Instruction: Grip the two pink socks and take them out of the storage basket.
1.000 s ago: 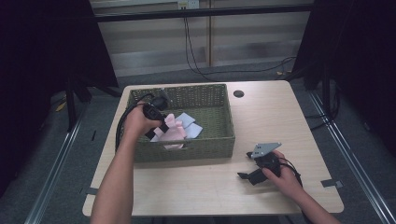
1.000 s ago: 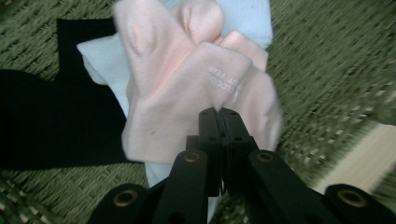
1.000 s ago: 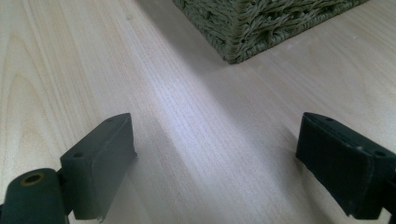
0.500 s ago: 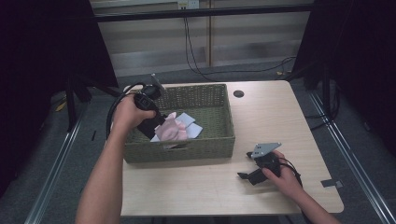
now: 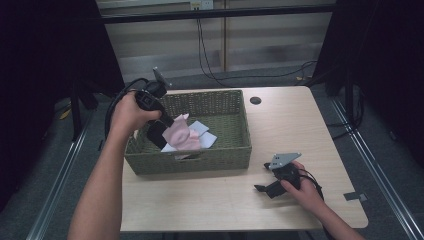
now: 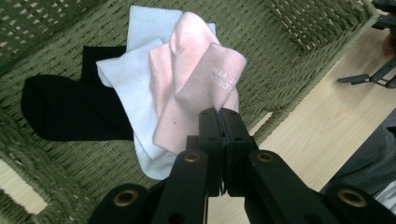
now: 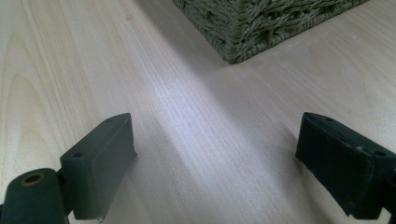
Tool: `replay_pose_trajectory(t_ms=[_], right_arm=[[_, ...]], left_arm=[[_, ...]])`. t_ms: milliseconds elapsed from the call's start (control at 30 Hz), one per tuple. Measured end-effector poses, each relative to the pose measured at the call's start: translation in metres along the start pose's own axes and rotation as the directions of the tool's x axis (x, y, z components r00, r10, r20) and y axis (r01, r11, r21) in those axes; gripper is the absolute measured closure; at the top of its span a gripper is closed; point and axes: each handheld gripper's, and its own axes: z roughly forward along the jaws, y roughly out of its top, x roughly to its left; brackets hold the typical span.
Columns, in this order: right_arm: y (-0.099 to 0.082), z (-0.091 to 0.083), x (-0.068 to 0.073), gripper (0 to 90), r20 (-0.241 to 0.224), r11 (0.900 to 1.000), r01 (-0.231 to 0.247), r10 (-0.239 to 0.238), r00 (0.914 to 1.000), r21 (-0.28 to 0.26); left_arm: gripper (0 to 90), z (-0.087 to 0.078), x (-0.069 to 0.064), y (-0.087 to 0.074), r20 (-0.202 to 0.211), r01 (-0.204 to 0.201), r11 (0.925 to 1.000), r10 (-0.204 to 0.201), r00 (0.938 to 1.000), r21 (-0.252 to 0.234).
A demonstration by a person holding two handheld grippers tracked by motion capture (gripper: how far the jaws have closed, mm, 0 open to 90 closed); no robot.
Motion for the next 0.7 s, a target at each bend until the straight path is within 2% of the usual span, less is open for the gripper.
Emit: replay_pose_trajectory(t_ms=[233, 433, 700], right_arm=[[0.000, 0.000, 0.000, 10.6, -0.004, 1.0000, -0.001, 0.001, 1.0000, 0.001], [0.000, 0.000, 0.000, 10.6, -0.001, 1.0000, 0.002, -0.002, 1.0000, 0.002], [0.000, 0.000, 0.000, 10.5, -0.002, 1.0000, 0.001, -0.001, 1.0000, 0.002]], left_arm=[[88.5, -0.014, -0.009, 0.001, 0.021, -0.017, 0.9998, 0.017, 0.9996, -0.004], [88.4, -0.023, -0.016, 0.001, 0.016, -0.021, 0.9998, 0.021, 0.9996, -0.005], [88.4, -0.032, -0.031, 0.000, 0.024, -0.059, 0.9982, 0.060, 0.9979, -0.005]])
